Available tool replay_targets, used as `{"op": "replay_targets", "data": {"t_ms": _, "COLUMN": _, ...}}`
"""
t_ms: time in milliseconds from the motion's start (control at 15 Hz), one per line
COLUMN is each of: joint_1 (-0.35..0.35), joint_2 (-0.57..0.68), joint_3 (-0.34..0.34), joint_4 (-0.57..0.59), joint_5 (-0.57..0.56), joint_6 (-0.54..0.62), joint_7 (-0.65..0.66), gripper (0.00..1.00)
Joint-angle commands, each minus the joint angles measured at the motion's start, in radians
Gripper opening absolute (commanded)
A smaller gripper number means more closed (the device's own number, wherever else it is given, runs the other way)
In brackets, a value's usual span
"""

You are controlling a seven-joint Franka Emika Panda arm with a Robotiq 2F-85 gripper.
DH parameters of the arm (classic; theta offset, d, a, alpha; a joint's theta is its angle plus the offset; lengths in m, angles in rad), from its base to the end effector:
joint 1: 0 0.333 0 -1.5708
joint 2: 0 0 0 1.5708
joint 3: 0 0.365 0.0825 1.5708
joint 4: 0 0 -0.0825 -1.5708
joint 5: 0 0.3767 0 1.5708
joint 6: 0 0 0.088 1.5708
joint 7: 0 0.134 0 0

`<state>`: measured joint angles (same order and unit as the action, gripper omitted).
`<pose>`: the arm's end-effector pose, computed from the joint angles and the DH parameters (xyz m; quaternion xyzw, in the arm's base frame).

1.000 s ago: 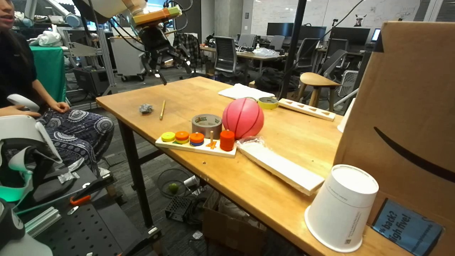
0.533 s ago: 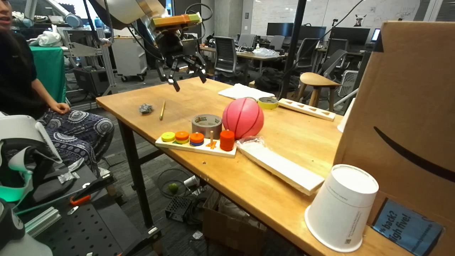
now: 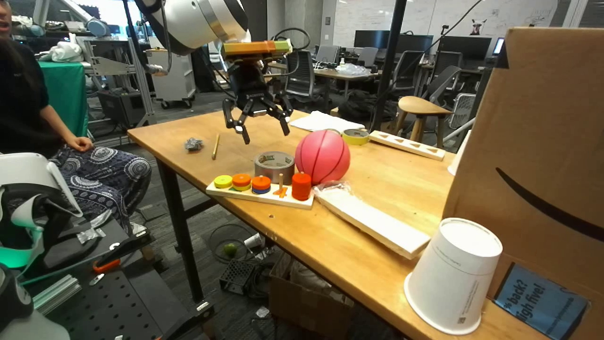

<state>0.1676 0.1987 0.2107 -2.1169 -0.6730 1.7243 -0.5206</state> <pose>0.4942 0.1142 0.3377 0.7558 0.5272 -0.2898 0.2585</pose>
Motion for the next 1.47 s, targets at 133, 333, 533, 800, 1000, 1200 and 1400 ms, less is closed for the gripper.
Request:
{"op": "replay_targets", "data": {"t_ms": 133, "joint_1": -0.011, "joint_2": -0.019, "joint_3": -0.002, "joint_4": -0.014, "joint_5": 0.061, "joint_6": 0.010, "joint_7": -0.018, "gripper": 1.00}}
{"op": "replay_targets", "data": {"t_ms": 333, "joint_1": -0.003, "joint_2": -0.004, "joint_3": 0.003, "joint_4": -0.019, "joint_5": 0.061, "joint_6": 0.007, "joint_7": -0.019, "gripper": 1.00}}
{"op": "replay_targets", "data": {"t_ms": 533, "joint_1": -0.004, "joint_2": 0.001, "joint_3": 0.005, "joint_4": -0.025, "joint_5": 0.058, "joint_6": 0.007, "joint_7": -0.030, "gripper": 1.00}}
{"op": "replay_targets", "data": {"t_ms": 800, "joint_1": -0.007, "joint_2": 0.009, "joint_3": 0.003, "joint_4": -0.030, "joint_5": 0.053, "joint_6": 0.007, "joint_7": -0.049, "gripper": 1.00}}
{"op": "replay_targets", "data": {"t_ms": 1000, "joint_1": -0.010, "joint_2": 0.014, "joint_3": 0.000, "joint_4": -0.025, "joint_5": 0.051, "joint_6": 0.008, "joint_7": -0.059, "gripper": 1.00}}
{"op": "replay_targets", "data": {"t_ms": 1200, "joint_1": -0.013, "joint_2": 0.018, "joint_3": -0.006, "joint_4": -0.016, "joint_5": 0.044, "joint_6": 0.007, "joint_7": -0.062, "gripper": 1.00}}
{"op": "replay_targets", "data": {"t_ms": 1400, "joint_1": -0.020, "joint_2": 0.024, "joint_3": -0.015, "joint_4": -0.002, "joint_5": 0.043, "joint_6": 0.005, "joint_7": -0.068, "gripper": 1.00}}
